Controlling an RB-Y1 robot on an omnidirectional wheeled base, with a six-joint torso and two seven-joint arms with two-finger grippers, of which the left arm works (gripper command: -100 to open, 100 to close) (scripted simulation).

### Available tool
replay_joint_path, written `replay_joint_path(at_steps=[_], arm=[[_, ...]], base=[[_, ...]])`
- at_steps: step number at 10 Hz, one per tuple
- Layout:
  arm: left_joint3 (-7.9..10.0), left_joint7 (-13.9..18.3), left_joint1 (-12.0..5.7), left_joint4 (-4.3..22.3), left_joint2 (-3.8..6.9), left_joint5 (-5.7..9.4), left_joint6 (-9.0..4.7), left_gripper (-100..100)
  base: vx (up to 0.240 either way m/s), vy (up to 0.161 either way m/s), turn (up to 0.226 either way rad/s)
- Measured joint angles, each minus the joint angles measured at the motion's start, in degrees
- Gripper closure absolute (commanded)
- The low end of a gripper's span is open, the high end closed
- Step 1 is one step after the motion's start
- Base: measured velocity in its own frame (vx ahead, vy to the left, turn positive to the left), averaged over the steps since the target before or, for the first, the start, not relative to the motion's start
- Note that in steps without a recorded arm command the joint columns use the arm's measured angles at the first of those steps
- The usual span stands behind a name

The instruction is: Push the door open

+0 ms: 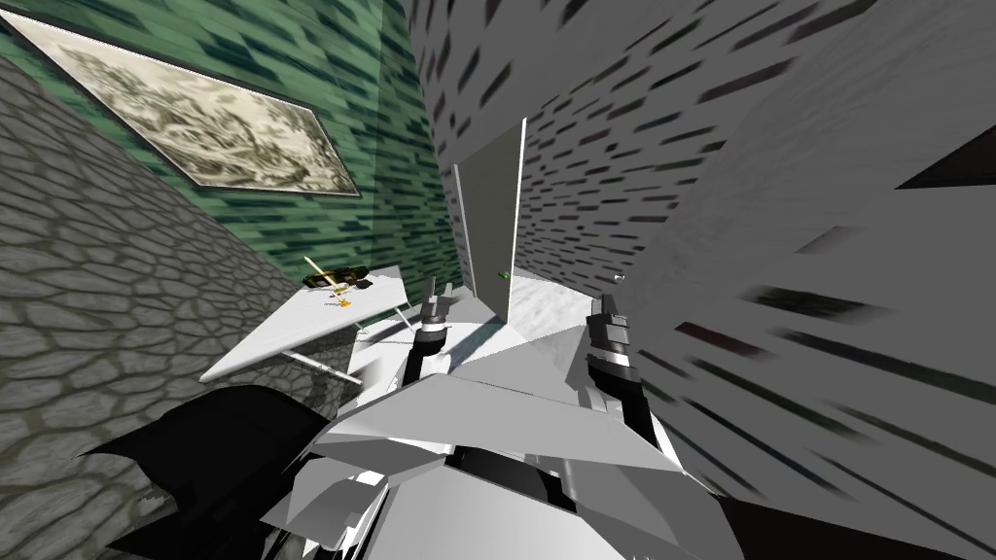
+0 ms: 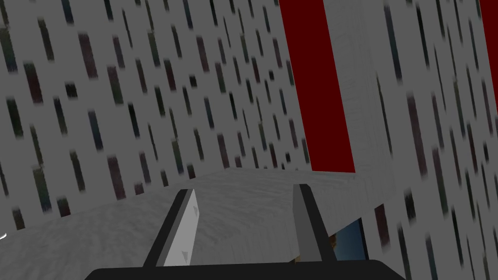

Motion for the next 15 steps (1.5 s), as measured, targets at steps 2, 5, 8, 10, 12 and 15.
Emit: replay_joint_path(at_steps=[2,5,8,10,12,15], arm=[[-0.31,0.3,-1.31,2.6,0.53,-0.12,-0.27,-100],[-1.27,0.6,-3.14,6.6,1.0,-0.58,-0.54,-100],[-2.53,0.9,-4.45,11.2,1.45,-1.11,-1.76,-100],[-2.96,1.4,-6.09,14.4,1.95,-1.28,-2.02,-100],[-3.69,1.7,-7.26,17.7,2.33,-1.57,-2.66,-100],[-4.97,2.1,-9.16,22.4,2.65,-2.13,-3.14,-100]], base=[[0.095,0.036,-0.022],[0.099,0.042,-0.029],[0.09,0.039,-0.03],[0.108,0.054,-0.034],[0.099,0.059,-0.033],[0.097,0.046,-0.033]])
